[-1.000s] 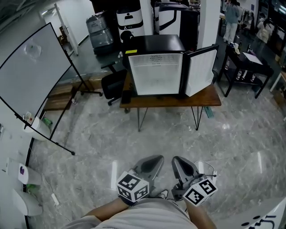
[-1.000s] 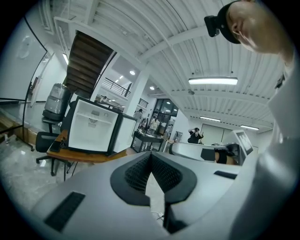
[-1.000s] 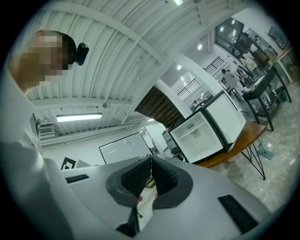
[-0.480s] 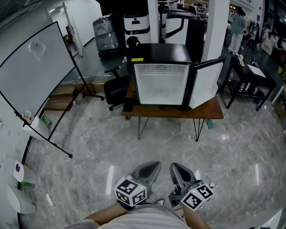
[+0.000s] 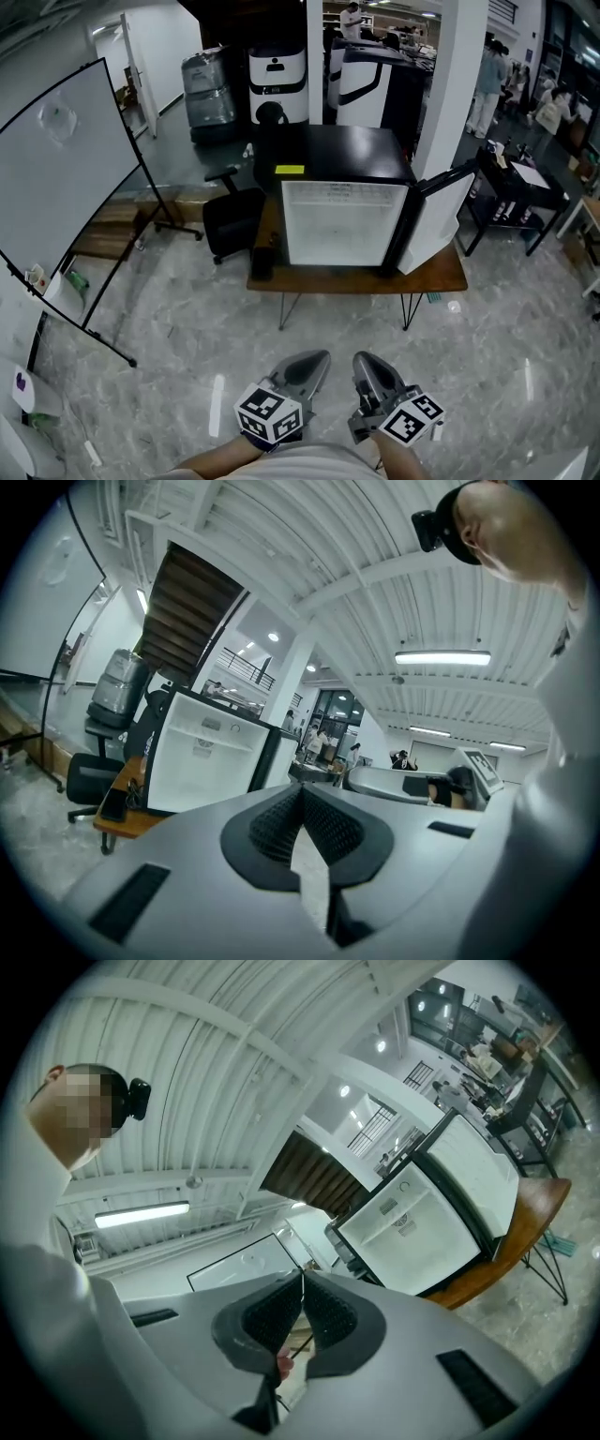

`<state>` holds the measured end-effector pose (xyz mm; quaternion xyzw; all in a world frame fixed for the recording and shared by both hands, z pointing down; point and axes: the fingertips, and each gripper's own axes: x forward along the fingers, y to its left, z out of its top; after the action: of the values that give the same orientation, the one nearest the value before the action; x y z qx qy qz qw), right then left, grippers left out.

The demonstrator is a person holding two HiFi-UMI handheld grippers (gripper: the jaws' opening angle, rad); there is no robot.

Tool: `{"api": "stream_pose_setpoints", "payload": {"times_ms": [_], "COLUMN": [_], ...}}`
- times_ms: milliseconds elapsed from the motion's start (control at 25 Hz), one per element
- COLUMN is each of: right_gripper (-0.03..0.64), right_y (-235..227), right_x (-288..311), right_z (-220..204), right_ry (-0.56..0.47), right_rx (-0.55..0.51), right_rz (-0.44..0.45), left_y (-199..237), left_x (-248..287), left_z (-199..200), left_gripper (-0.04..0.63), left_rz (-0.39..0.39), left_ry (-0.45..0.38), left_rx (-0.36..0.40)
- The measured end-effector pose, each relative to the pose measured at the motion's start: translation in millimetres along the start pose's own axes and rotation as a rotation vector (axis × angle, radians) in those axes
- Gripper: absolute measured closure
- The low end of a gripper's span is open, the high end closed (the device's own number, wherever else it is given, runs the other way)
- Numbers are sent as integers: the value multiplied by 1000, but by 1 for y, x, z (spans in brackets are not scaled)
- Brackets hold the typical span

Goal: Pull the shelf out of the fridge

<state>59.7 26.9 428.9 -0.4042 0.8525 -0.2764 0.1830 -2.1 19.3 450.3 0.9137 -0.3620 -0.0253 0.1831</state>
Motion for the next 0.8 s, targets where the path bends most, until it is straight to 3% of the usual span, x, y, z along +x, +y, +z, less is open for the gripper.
{"api": "stream_pose_setpoints", "payload": {"times_ms": [360,800], "right_gripper": [594,594], "right_y": [-52,-148], "right_x": [118,214], "right_z": [31,83], "right_ry": [-160,-254], "right_rx": [243,398], "right_rz": [16,-7], "left_y": [111,180], "left_x": [29,79], "left_z": [45,73], "left_gripper": [589,589], "left_rz": [-48,-34], "left_ry": [11,0], "left_rx": [14,-11]}}
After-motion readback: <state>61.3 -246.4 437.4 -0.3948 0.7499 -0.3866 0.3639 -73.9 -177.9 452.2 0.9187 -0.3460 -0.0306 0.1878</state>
